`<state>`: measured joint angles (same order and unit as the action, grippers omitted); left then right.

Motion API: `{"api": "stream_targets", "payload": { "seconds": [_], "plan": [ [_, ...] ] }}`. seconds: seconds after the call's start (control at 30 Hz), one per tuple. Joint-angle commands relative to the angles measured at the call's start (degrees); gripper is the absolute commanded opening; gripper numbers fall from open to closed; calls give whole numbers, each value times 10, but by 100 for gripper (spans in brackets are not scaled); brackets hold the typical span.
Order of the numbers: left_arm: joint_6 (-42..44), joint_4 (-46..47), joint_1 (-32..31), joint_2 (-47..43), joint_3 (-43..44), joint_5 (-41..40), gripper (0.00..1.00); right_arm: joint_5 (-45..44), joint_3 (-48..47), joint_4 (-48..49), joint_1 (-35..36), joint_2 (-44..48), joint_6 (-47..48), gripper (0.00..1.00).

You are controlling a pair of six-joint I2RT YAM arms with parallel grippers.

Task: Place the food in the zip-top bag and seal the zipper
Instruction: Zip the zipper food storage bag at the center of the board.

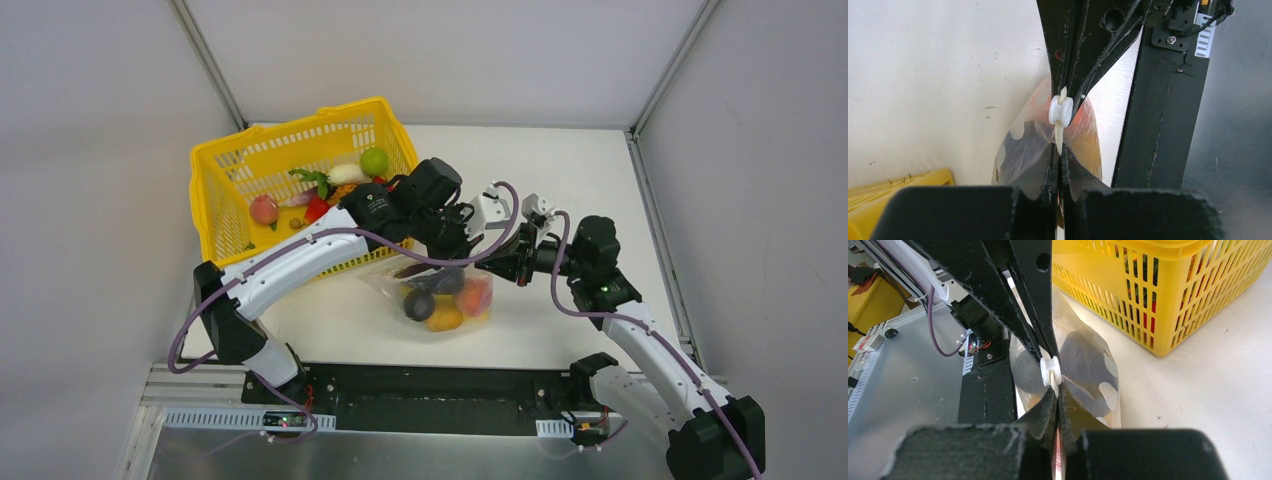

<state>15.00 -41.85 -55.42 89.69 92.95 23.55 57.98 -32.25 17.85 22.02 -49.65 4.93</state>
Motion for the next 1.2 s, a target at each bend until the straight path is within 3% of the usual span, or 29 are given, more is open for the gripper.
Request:
{"api": "stream_targets", "payload": {
  "seconds": [0.0,0.07,0.2,0.47,0.77,0.87,1.17],
  "plan": [
    [-2,15,0,-6,3,6,10,18,-13,33,4,-1,-1,0],
    [-5,24,1,-9,-4,5,42,17,-8,35,4,4,-2,0],
    [-17,50,6,-21,-11,22,68,19,0,39,5,9,2,0],
    [-37,81,20,-8,20,85,71,21,8,41,4,19,15,0],
    [-52,116,31,2,14,135,58,24,11,33,4,32,19,0],
    [-51,103,31,15,25,148,48,21,13,25,5,38,27,0],
    [-39,77,36,22,30,152,5,16,13,24,4,35,27,0]
  ]
}}
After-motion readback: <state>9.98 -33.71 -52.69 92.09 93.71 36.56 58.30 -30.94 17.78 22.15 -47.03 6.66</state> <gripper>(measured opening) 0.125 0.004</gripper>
